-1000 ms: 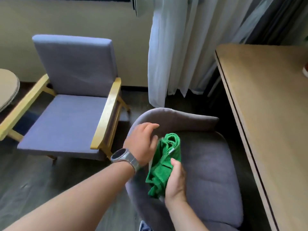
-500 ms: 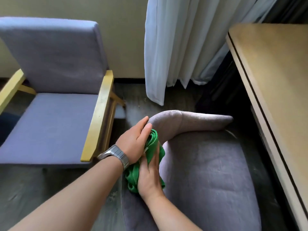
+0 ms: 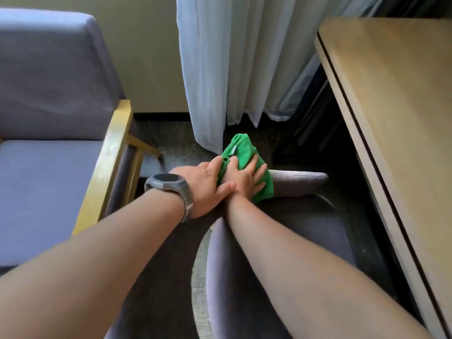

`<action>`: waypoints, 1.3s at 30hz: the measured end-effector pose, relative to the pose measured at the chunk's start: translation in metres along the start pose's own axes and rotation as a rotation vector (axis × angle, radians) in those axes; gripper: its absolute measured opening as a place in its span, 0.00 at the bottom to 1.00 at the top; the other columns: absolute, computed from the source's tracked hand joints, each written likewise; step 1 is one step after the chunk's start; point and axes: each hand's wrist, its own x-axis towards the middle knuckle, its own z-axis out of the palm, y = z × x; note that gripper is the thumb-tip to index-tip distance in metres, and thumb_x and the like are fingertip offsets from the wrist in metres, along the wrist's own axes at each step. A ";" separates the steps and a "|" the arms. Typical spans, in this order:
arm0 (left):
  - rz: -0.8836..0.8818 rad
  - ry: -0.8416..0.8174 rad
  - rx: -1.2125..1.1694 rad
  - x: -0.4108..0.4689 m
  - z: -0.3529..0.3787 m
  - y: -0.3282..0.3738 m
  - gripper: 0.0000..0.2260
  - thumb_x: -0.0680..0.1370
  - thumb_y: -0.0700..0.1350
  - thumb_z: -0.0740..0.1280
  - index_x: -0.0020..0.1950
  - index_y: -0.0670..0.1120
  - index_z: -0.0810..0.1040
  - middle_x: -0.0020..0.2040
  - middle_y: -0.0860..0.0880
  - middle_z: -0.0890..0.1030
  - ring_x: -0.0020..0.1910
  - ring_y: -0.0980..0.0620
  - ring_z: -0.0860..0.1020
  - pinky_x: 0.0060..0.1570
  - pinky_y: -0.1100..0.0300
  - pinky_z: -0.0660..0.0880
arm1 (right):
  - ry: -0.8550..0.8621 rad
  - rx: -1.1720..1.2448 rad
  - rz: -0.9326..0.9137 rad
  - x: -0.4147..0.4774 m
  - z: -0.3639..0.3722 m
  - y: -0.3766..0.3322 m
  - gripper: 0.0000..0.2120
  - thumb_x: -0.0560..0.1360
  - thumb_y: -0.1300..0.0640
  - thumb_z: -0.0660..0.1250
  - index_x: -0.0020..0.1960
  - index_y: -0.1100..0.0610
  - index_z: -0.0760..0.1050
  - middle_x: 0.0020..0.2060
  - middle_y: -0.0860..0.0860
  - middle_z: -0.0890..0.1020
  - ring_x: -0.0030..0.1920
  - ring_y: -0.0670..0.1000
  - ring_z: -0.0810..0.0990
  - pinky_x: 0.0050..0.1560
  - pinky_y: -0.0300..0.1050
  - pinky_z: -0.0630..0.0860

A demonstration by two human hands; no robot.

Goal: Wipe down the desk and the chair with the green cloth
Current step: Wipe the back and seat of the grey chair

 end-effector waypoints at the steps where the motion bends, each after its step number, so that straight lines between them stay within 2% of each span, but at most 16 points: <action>1: 0.020 -0.013 0.052 0.011 0.005 0.004 0.30 0.76 0.69 0.48 0.74 0.55 0.56 0.69 0.49 0.73 0.57 0.43 0.79 0.40 0.55 0.68 | 0.013 -0.064 0.050 0.021 -0.006 0.006 0.32 0.79 0.41 0.55 0.79 0.46 0.49 0.80 0.50 0.44 0.78 0.60 0.44 0.74 0.58 0.42; 5: 0.079 -0.063 0.238 0.043 0.028 0.009 0.26 0.76 0.63 0.55 0.72 0.56 0.60 0.64 0.49 0.76 0.53 0.42 0.80 0.36 0.55 0.68 | 0.100 -0.238 0.108 0.087 -0.030 0.039 0.31 0.80 0.41 0.53 0.79 0.43 0.46 0.78 0.46 0.36 0.76 0.66 0.40 0.74 0.67 0.48; 10: 0.057 -0.078 0.337 0.064 0.042 0.011 0.35 0.73 0.62 0.63 0.76 0.58 0.53 0.55 0.48 0.80 0.47 0.43 0.80 0.33 0.56 0.70 | 0.220 -0.306 0.025 0.124 -0.053 0.066 0.30 0.79 0.42 0.54 0.79 0.45 0.50 0.78 0.47 0.37 0.75 0.69 0.41 0.74 0.66 0.50; 12: 0.048 -0.067 0.338 0.066 0.045 0.011 0.35 0.73 0.61 0.64 0.76 0.58 0.54 0.52 0.48 0.81 0.44 0.44 0.79 0.33 0.56 0.70 | 0.286 -0.263 0.031 0.135 -0.064 0.069 0.30 0.79 0.43 0.55 0.78 0.46 0.51 0.79 0.49 0.39 0.75 0.70 0.42 0.74 0.65 0.49; 15: 0.050 -0.048 0.360 0.065 0.047 0.010 0.33 0.75 0.59 0.64 0.76 0.57 0.53 0.50 0.48 0.81 0.41 0.45 0.78 0.30 0.57 0.68 | 0.428 -0.084 0.029 0.153 -0.083 0.071 0.29 0.79 0.44 0.57 0.78 0.48 0.54 0.79 0.53 0.44 0.76 0.68 0.47 0.75 0.64 0.48; 19: 0.101 0.009 0.397 0.063 0.048 0.009 0.31 0.76 0.58 0.63 0.76 0.56 0.55 0.51 0.48 0.81 0.42 0.44 0.78 0.29 0.57 0.65 | 0.610 0.196 0.015 0.177 -0.102 0.090 0.31 0.79 0.43 0.60 0.77 0.56 0.59 0.77 0.60 0.58 0.75 0.61 0.58 0.73 0.52 0.57; 21: 0.113 0.020 0.421 0.062 0.047 0.008 0.30 0.76 0.58 0.62 0.76 0.56 0.55 0.52 0.49 0.81 0.39 0.45 0.76 0.28 0.58 0.64 | 0.596 0.446 0.140 0.186 -0.107 0.108 0.33 0.77 0.38 0.59 0.75 0.55 0.62 0.71 0.56 0.69 0.71 0.59 0.67 0.66 0.49 0.63; 22: 0.113 0.025 0.434 0.062 0.048 0.008 0.30 0.77 0.58 0.61 0.76 0.56 0.54 0.52 0.49 0.81 0.37 0.46 0.73 0.27 0.58 0.64 | 0.551 0.610 0.205 0.187 -0.109 0.115 0.34 0.75 0.34 0.59 0.74 0.53 0.64 0.65 0.51 0.75 0.68 0.57 0.71 0.61 0.46 0.66; 23: 0.112 0.028 0.442 0.062 0.048 0.007 0.30 0.77 0.57 0.60 0.76 0.56 0.54 0.52 0.49 0.80 0.36 0.46 0.71 0.27 0.59 0.63 | 0.510 0.729 0.245 0.187 -0.108 0.118 0.36 0.72 0.30 0.59 0.73 0.51 0.66 0.59 0.47 0.77 0.65 0.55 0.74 0.58 0.44 0.67; 24: 0.113 0.027 0.445 0.062 0.049 0.007 0.30 0.77 0.57 0.60 0.76 0.56 0.54 0.52 0.49 0.80 0.35 0.47 0.70 0.27 0.59 0.64 | 0.488 0.773 0.260 0.186 -0.106 0.119 0.40 0.68 0.27 0.59 0.72 0.50 0.67 0.58 0.46 0.77 0.63 0.53 0.76 0.56 0.43 0.68; 27: 0.137 0.007 0.448 0.063 0.050 0.006 0.29 0.77 0.57 0.60 0.76 0.56 0.54 0.53 0.50 0.80 0.38 0.45 0.75 0.31 0.58 0.69 | 0.493 0.808 0.238 0.181 -0.096 0.118 0.49 0.58 0.23 0.58 0.72 0.49 0.67 0.66 0.49 0.75 0.60 0.51 0.77 0.62 0.46 0.70; 30: 0.147 0.000 0.475 0.062 0.045 0.007 0.30 0.77 0.60 0.60 0.76 0.57 0.53 0.55 0.49 0.80 0.45 0.44 0.80 0.33 0.57 0.71 | 0.509 0.701 0.164 0.162 -0.082 0.118 0.46 0.66 0.26 0.56 0.77 0.49 0.58 0.74 0.52 0.66 0.72 0.54 0.66 0.72 0.56 0.61; 33: 0.132 -0.007 0.496 0.059 0.042 0.009 0.30 0.77 0.61 0.61 0.76 0.57 0.55 0.56 0.50 0.80 0.47 0.43 0.80 0.33 0.57 0.70 | 0.481 0.592 0.118 0.144 -0.064 0.117 0.40 0.75 0.33 0.57 0.79 0.49 0.46 0.79 0.52 0.53 0.78 0.56 0.51 0.75 0.60 0.50; 37: 0.112 -0.014 0.503 0.059 0.040 0.012 0.28 0.76 0.61 0.61 0.74 0.57 0.58 0.57 0.50 0.80 0.48 0.42 0.80 0.33 0.57 0.68 | 0.292 0.582 0.139 0.115 -0.031 0.113 0.42 0.76 0.35 0.57 0.79 0.48 0.37 0.79 0.52 0.45 0.78 0.55 0.47 0.76 0.60 0.49; 39: 0.098 -0.020 0.524 0.059 0.039 0.014 0.29 0.76 0.61 0.61 0.75 0.56 0.57 0.57 0.49 0.80 0.49 0.42 0.80 0.34 0.56 0.68 | 0.169 0.576 0.139 0.091 -0.009 0.112 0.42 0.77 0.35 0.58 0.79 0.48 0.36 0.79 0.52 0.43 0.79 0.54 0.46 0.77 0.58 0.48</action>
